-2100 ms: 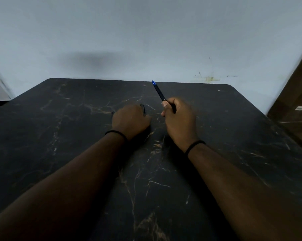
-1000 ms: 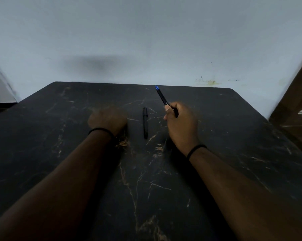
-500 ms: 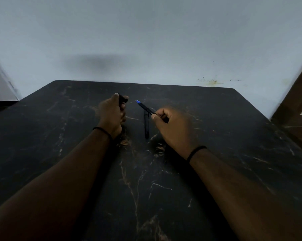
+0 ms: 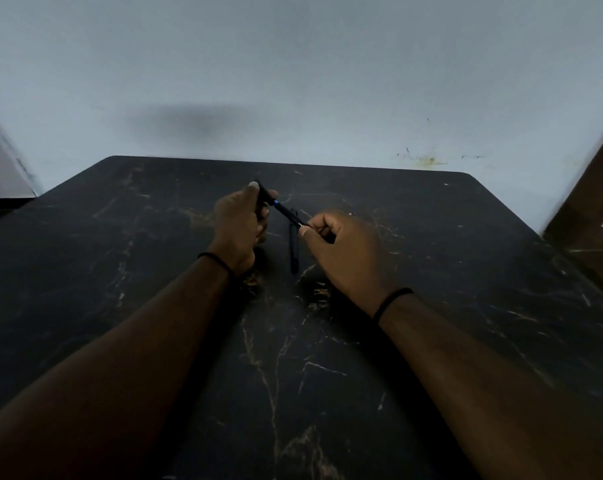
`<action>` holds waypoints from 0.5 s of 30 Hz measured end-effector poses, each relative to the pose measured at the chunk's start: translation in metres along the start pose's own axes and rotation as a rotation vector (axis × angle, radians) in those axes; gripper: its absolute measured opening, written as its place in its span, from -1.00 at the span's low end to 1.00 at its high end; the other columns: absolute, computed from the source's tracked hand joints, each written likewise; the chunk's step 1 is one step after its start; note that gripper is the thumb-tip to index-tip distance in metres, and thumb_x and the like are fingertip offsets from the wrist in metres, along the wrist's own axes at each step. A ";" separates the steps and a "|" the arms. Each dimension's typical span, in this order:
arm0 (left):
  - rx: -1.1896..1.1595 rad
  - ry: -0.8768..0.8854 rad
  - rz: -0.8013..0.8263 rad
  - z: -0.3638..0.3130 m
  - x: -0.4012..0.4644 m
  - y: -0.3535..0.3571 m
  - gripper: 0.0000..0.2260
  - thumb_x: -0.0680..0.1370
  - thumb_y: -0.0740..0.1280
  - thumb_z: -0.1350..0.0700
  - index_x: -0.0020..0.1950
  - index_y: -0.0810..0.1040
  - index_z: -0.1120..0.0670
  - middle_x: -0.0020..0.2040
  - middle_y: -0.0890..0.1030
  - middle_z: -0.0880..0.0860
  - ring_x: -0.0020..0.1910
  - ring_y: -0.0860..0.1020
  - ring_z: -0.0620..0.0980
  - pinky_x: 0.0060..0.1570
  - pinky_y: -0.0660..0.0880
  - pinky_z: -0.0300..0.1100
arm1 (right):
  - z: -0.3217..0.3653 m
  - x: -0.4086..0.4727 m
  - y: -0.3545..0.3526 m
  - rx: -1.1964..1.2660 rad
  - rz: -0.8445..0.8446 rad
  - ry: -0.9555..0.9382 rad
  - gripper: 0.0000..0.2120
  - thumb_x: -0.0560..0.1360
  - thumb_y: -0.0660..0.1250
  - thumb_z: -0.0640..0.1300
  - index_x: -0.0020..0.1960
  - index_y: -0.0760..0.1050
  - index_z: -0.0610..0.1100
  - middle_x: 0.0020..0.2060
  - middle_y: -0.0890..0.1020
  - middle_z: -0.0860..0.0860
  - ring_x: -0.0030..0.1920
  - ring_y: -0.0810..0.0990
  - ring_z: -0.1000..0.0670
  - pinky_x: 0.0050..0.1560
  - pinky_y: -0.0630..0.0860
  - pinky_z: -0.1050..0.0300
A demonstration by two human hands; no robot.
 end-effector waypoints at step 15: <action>-0.019 -0.079 0.115 0.008 0.001 0.011 -0.62 0.60 0.25 -0.12 -0.33 0.44 0.07 -0.47 0.43 0.05 -0.64 0.20 -0.11 -0.58 0.06 -0.34 | 0.005 -0.001 -0.001 -0.011 -0.010 -0.029 -0.83 0.51 0.33 0.11 -0.18 0.52 0.05 -0.42 0.53 0.16 -0.36 0.52 0.19 -0.42 0.32 0.35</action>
Point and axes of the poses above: each hand's wrist, its own x-axis towards the middle knuckle, its own y-axis out of the palm, z = x × y, the point moved 4 cm from there along x, towards the middle knuckle
